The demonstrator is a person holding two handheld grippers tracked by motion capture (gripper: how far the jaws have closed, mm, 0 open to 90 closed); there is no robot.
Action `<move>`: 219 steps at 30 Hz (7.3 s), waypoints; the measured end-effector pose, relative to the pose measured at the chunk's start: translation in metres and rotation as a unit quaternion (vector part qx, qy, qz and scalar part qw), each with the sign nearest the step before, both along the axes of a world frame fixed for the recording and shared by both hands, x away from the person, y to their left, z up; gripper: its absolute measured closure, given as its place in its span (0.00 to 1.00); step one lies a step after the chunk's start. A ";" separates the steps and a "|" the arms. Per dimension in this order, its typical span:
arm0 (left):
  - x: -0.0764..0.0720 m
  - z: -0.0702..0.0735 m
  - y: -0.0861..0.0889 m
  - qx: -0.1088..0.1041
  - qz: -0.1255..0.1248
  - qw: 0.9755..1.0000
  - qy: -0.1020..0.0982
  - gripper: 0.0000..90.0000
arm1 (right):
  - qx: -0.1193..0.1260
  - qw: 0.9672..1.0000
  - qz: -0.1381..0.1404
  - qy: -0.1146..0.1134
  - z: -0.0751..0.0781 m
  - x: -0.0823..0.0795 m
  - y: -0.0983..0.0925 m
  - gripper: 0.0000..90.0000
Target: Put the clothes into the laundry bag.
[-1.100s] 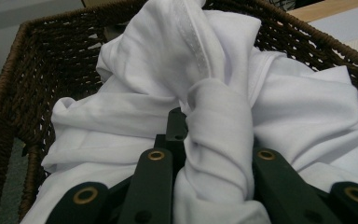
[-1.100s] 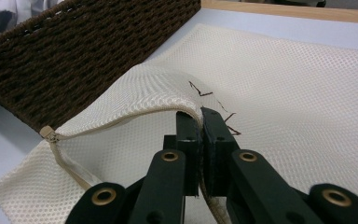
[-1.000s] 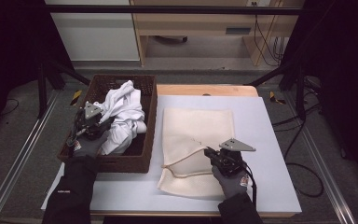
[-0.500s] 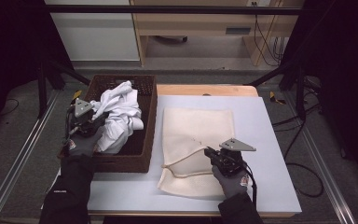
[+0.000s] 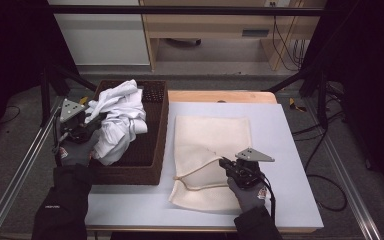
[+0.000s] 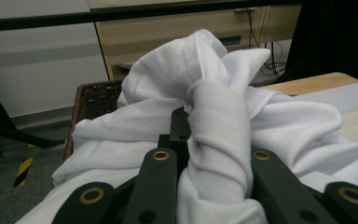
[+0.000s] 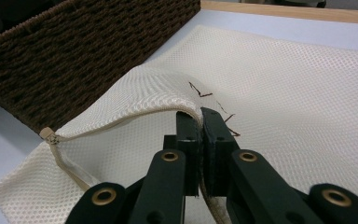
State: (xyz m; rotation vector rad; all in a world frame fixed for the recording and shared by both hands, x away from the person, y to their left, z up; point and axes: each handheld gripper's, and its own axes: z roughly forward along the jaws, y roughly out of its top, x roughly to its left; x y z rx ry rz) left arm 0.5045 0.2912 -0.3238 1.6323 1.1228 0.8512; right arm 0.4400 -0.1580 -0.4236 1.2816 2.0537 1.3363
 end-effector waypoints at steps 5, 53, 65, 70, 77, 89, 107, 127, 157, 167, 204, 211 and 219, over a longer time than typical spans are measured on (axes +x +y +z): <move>-0.008 0.012 -0.002 -0.009 -0.014 1.000 -0.013 0.88 | 0.000 1.000 0.000 -0.001 0.000 0.000 0.000 0.97; -0.078 0.094 -0.071 -0.062 -0.205 0.973 -0.090 0.89 | 0.022 0.999 -0.022 0.005 0.003 0.027 -0.002 0.97; -0.101 0.092 -0.104 -0.055 -0.279 0.956 -0.077 0.89 | 0.043 0.998 -0.038 0.008 0.000 0.040 -0.007 0.97; -0.111 0.087 -0.111 -0.056 -0.302 0.949 -0.067 0.89 | 0.051 0.998 -0.042 0.012 -0.001 0.042 -0.010 0.97; -0.123 0.072 -0.120 -0.055 -0.333 0.940 -0.047 0.89 | 0.056 0.997 -0.043 0.012 -0.001 0.045 -0.013 0.97; -0.132 0.035 -0.134 -0.028 -0.362 0.932 0.003 0.89 | 0.057 0.997 -0.041 0.012 0.000 0.044 -0.013 0.97; -0.118 -0.029 -0.202 0.040 -0.356 0.931 0.072 0.88 | 0.043 0.998 -0.039 0.003 -0.002 0.033 -0.013 0.97; -0.088 -0.104 -0.258 0.111 -0.321 0.930 0.141 0.84 | 0.035 0.999 -0.034 -0.001 -0.009 0.018 -0.022 0.97; -0.068 -0.121 -0.286 0.124 -0.317 0.927 0.159 0.83 | 0.036 0.999 -0.028 -0.007 -0.006 0.007 -0.020 0.97; -0.071 -0.112 -0.274 0.088 -0.338 0.924 0.153 0.51 | 0.034 0.999 -0.024 -0.011 -0.005 0.003 -0.017 0.97; -0.078 -0.090 -0.252 0.095 -0.334 0.924 0.157 0.78 | 0.036 0.999 -0.029 -0.007 -0.006 0.000 -0.015 0.98; -0.070 -0.101 -0.279 0.118 -0.328 0.923 0.161 0.78 | 0.042 0.999 -0.031 -0.012 -0.005 -0.001 -0.016 0.98; -0.054 -0.120 -0.290 0.150 -0.322 0.918 0.174 0.70 | 0.041 0.999 -0.022 -0.018 -0.002 -0.002 -0.015 0.98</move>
